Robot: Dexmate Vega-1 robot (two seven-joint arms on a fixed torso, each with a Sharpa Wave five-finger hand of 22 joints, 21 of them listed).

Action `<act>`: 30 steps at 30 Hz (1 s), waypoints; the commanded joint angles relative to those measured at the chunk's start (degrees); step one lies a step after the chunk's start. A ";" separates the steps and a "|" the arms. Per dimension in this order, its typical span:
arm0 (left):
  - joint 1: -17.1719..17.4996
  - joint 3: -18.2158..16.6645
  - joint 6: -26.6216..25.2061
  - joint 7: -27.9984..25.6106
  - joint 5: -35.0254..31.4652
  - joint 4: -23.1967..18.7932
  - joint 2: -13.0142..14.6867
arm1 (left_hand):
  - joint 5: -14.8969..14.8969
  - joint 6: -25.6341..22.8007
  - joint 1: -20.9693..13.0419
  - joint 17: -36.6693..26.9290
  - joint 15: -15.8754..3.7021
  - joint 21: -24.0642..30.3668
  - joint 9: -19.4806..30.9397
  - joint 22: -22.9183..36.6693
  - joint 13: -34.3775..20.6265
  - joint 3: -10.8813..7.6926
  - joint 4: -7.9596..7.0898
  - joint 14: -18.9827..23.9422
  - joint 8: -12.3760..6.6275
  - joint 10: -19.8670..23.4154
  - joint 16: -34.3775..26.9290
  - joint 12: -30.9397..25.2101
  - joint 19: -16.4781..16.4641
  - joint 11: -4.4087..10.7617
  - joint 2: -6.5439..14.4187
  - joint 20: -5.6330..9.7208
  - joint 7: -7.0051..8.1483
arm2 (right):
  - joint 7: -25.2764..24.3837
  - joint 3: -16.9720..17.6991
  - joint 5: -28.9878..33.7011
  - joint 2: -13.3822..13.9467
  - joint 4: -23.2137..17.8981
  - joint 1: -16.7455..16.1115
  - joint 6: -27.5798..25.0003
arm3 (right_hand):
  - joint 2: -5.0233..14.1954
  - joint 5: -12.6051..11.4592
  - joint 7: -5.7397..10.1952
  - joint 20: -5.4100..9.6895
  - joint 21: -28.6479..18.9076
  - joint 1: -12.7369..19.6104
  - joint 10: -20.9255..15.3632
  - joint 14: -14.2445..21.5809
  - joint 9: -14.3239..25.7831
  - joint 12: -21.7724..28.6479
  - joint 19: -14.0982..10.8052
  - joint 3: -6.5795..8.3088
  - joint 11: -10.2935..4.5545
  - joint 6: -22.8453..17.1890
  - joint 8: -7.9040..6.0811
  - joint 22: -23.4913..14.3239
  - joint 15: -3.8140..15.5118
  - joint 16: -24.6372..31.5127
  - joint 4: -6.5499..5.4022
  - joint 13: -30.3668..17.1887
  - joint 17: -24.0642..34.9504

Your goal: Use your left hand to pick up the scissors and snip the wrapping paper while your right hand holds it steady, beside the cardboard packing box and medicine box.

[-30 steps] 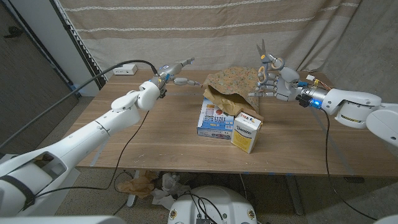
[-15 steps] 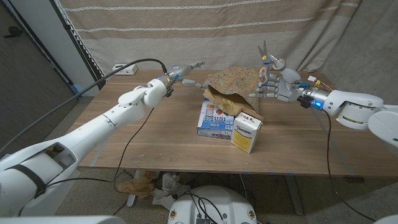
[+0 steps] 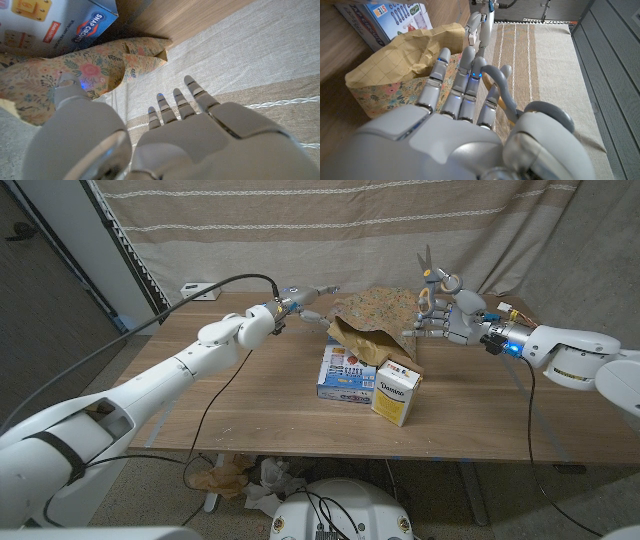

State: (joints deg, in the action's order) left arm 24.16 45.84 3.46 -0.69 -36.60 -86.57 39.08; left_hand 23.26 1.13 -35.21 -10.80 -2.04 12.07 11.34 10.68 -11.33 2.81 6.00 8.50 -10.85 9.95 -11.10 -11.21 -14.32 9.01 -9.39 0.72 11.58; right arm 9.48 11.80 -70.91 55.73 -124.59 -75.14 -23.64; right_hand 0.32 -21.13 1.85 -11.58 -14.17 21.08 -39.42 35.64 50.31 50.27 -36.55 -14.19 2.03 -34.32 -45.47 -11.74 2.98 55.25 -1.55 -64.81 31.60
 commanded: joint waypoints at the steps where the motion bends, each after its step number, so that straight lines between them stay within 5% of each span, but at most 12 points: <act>1: -1.06 1.17 1.57 -0.13 -2.98 1.15 -0.57 | -0.57 -1.32 0.22 -0.14 -6.32 -0.01 0.29 0.16 -0.19 0.86 0.10 -0.35 -0.76 0.32 -0.04 -0.60 0.02 0.28 0.09 0.02 0.48 | -0.03 0.18 -0.32 -0.21 0.20 0.35 -0.56 | -2.82 0.01 -13.69 -0.01 0.10 -2.37 -1.20 0.01 0.33 35.41 -0.65 -3.65 -0.52 11.03 0.35 -0.06 4.13 -0.11 -3.47 -0.27 0.22; 30: -2.79 4.33 0.40 -5.71 -17.87 -0.49 0.26 | -1.32 -10.12 -3.14 -0.01 -8.17 -0.06 0.21 0.09 -0.17 2.08 1.24 1.51 -3.34 5.47 -0.58 -2.31 -0.06 2.57 1.62 1.02 0.91 | 0.82 -2.54 -1.02 0.59 2.17 3.58 -1.01 | -2.30 0.34 -13.68 -0.10 0.87 -2.22 -1.47 -0.03 1.67 34.97 -0.81 -3.54 -0.59 9.90 1.88 -0.01 4.06 -0.06 -3.27 0.41 0.26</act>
State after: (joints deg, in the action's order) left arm 22.49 48.98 3.84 -5.47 -49.02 -86.49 38.91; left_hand 21.92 -7.67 -37.45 -10.65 -2.05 12.07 11.33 10.68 -11.32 4.62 6.88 9.14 -13.60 14.22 -11.10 -12.99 -14.32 11.18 -7.93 1.15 12.35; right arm 9.80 10.63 -71.74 55.77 -123.27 -73.14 -24.57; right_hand 0.32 -21.13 1.46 -11.89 -13.45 21.08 -39.64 35.58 51.63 50.27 -36.86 -14.15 2.25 -34.95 -44.05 -11.74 3.18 55.25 -1.60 -64.49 31.59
